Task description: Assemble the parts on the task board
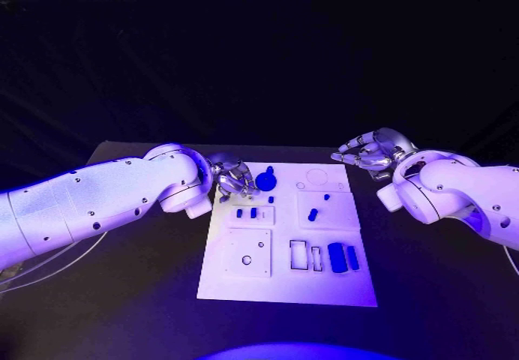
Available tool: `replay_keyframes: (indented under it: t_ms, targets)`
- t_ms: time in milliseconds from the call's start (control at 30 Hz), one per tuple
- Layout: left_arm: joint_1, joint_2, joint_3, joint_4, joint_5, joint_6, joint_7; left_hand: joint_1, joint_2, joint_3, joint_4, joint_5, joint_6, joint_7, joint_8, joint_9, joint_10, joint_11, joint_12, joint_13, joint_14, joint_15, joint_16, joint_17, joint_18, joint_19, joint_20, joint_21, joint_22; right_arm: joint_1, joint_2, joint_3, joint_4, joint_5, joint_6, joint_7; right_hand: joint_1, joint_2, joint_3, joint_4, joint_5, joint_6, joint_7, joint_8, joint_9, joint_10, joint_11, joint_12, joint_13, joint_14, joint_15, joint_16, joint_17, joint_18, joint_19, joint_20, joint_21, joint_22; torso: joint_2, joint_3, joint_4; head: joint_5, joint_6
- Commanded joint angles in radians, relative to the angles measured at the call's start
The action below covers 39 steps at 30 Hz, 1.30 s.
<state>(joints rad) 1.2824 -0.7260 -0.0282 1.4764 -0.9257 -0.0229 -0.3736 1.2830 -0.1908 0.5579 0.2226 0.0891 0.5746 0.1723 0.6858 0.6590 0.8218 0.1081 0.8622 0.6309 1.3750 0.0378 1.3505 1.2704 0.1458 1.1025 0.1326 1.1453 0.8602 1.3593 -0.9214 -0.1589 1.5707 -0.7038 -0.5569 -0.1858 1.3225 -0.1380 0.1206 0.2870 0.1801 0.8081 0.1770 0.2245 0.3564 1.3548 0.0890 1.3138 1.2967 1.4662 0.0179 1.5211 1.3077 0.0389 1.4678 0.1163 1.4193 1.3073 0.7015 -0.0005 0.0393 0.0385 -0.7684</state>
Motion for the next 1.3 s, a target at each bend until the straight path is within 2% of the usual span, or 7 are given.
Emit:
replay_keyframes:
  t_ms: [33,167,200,300,533,900,1300]
  targets:
    - [0.001,0.025,-0.008,-0.009,-0.115,-0.11,0.174,0.077,-0.025,0.069,-0.042,0.004,0.002,0.02,-0.017,-0.039,-0.05,0.008,-0.056,-0.057,-0.071,0.008,-0.064,-0.088,0.023,-0.069,0.008,-0.073,-0.097,-0.002,0.002,-0.001,-0.005,0.005,-0.002,0.056,0.025,0.001,0.018,-0.004,-0.005,-0.011,-0.007,0.019,-0.001,-0.152,-0.006,-0.196,-0.158,0.022,-0.014,-0.088,-0.015,0.052,-0.083,-0.008,-0.219,-0.014,0.0,0.0008,0.0007,-0.005,0.006]
    - [0.0,0.059,-0.026,-0.028,-0.256,-0.136,0.254,0.085,-0.071,0.094,-0.057,-0.005,0.006,0.02,-0.053,-0.097,-0.089,0.015,-0.11,-0.125,-0.134,0.017,-0.11,-0.168,0.035,-0.121,0.015,-0.127,-0.162,-0.004,0.004,-0.001,-0.011,0.008,-0.017,0.08,0.048,-0.006,0.045,-0.003,-0.006,-0.02,-0.006,0.044,0.003,-0.338,-0.007,-0.487,-0.432,-0.082,-0.016,-0.285,-0.269,0.118,-0.242,-0.009,-0.611,-0.301,0.001,0.0,-0.0004,-0.006,0.009]
    - [-0.001,0.068,-0.031,-0.035,-0.293,-0.137,0.269,0.082,-0.076,0.092,-0.056,-0.006,0.005,0.021,-0.057,-0.105,-0.098,0.017,-0.12,-0.135,-0.157,0.018,-0.13,-0.195,0.039,-0.138,0.017,-0.144,-0.183,-0.004,0.005,-0.001,-0.012,0.009,-0.023,0.086,0.057,-0.005,0.058,-0.004,-0.026,-0.022,-0.005,0.053,0.003,-0.356,-0.005,-0.527,-0.471,-0.136,-0.012,-0.391,-0.385,0.144,-0.307,-0.007,-0.79,-0.434,0.002,-0.0004,-0.0008,-0.005,0.01]
    - [-0.004,0.097,-0.045,-0.06,-0.392,-0.137,0.302,0.082,-0.089,0.059,-0.059,-0.009,-0.01,0.022,-0.079,-0.146,-0.157,0.028,-0.17,-0.193,-0.305,0.029,-0.252,-0.37,0.038,-0.165,0.028,-0.185,-0.205,-0.005,0.005,-0.001,-0.014,0.015,-0.043,0.109,0.077,-0.011,0.095,-0.004,-0.025,-0.026,0.001,0.07,0.003,-0.376,0.003,-0.644,-0.587,-0.243,-0.003,-0.65,-0.613,0.146,-0.321,0.0,-0.917,-0.536,0.002,-0.0008,-0.0011,-0.007,0.013]
    - [-0.007,0.15,-0.068,-0.121,-0.517,-0.14,0.328,0.103,-0.079,-0.01,-0.054,-0.009,0.008,0.003,-0.097,-0.195,-0.153,0.022,-0.174,-0.238,-0.309,0.023,-0.233,-0.41,0.039,-0.154,0.026,-0.201,-0.216,-0.006,0.005,-0.002,-0.019,0.033,-0.075,0.152,0.083,-0.056,0.209,-0.008,-0.023,-0.028,0.005,0.065,-0.017,-0.32,0.018,-0.909,-0.882,-0.289,0.022,-0.973,-0.695,0.142,-0.332,0.02,-1.153,-0.756,0.002,-0.0009,-0.0013,-0.008,0.014]
    - [-0.009,0.197,-0.079,-0.178,-0.61,-0.089,0.299,0.146,-0.07,-0.052,-0.047,-0.01,0.069,-0.004,-0.122,-0.255,-0.157,0.017,-0.182,-0.294,-0.306,0.018,-0.177,-0.434,0.038,-0.149,0.021,-0.192,-0.207,-0.006,0.008,-0.002,-0.023,0.06,-0.087,0.188,0.053,-0.074,0.266,-0.04,-0.021,-0.028,0.033,0.06,-0.039,-0.314,0.054,-1.027,-1.07,-0.387,0.074,-1.235,-0.817,0.145,-0.398,0.085,-1.345,-0.967,0.002,-0.0003,0.0,-0.012,0.01]
    - [-0.009,0.215,-0.08,-0.203,-0.635,-0.009,0.289,0.164,-0.071,-0.042,-0.029,-0.01,0.155,-0.019,-0.168,-0.311,-0.097,0.004,-0.168,-0.338,-0.247,0.008,-0.074,-0.389,0.032,-0.123,0.016,-0.136,-0.147,-0.006,0.01,-0.002,-0.023,0.073,-0.095,0.202,0.04,-0.074,0.271,-0.054,-0.02,-0.033,0.041,0.058,-0.045,-0.314,0.062,-1.04,-1.11,-0.388,0.082,-1.275,-0.84,0.145,-0.401,0.093,-1.357,-1.015,0.002,-0.0001,0.0,-0.016,0.005]
